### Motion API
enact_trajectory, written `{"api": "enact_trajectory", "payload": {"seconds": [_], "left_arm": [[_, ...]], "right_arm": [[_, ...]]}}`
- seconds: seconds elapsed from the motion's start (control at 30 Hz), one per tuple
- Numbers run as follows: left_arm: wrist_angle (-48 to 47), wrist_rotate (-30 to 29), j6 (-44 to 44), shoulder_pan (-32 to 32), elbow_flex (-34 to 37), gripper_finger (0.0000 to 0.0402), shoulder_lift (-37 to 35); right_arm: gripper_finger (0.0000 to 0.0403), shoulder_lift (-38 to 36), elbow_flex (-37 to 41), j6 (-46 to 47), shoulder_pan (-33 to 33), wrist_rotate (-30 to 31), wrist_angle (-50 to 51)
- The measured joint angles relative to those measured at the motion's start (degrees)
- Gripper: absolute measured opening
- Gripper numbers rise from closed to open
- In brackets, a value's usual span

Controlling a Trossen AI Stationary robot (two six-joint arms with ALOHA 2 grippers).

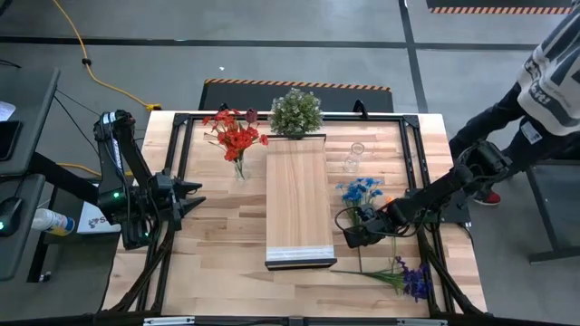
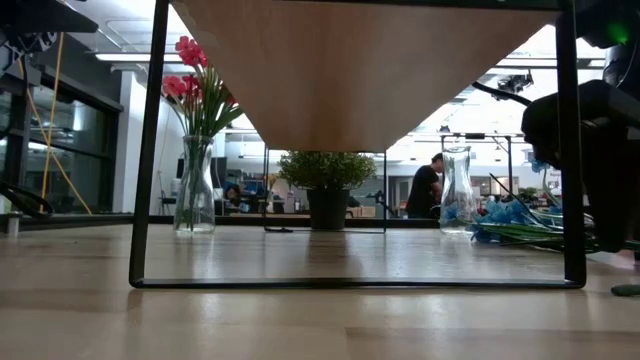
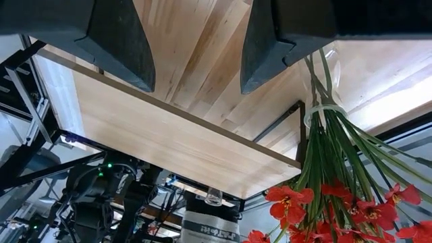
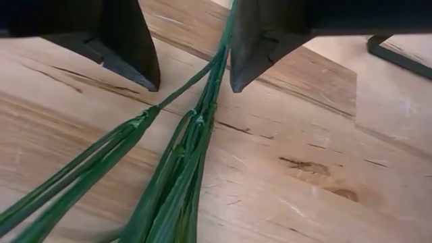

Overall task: Pick and place flowers into a vace then onto a shelf
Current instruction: Put the blue flowers into the right transparent vase

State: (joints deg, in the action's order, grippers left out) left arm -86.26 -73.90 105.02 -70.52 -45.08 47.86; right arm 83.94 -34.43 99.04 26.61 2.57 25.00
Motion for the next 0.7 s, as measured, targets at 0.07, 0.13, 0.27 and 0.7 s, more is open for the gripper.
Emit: {"api": "enact_trajectory", "payload": {"seconds": [0.07, 0.13, 0.27, 0.7], "left_arm": [[0.00, 0.00, -0.04, 0.00, 0.00, 0.0250, 0.00], [0.00, 0.11, -0.17, 0.00, 0.00, 0.0250, 0.00], [0.01, 1.76, -0.17, -0.01, 0.00, 0.0250, 0.02], [0.00, 2.15, -0.17, 0.00, 0.00, 0.0250, 0.02]], "right_arm": [[0.0154, 0.00, 0.02, 0.00, 0.00, 0.00, 0.06], [0.0138, 0.00, 0.06, 0.00, 0.02, 0.04, 0.17], [0.0106, 0.02, 0.06, 0.00, 0.00, 0.49, 0.19], [0.0008, 0.09, 0.07, -0.02, -0.02, 0.81, 0.37]]}}
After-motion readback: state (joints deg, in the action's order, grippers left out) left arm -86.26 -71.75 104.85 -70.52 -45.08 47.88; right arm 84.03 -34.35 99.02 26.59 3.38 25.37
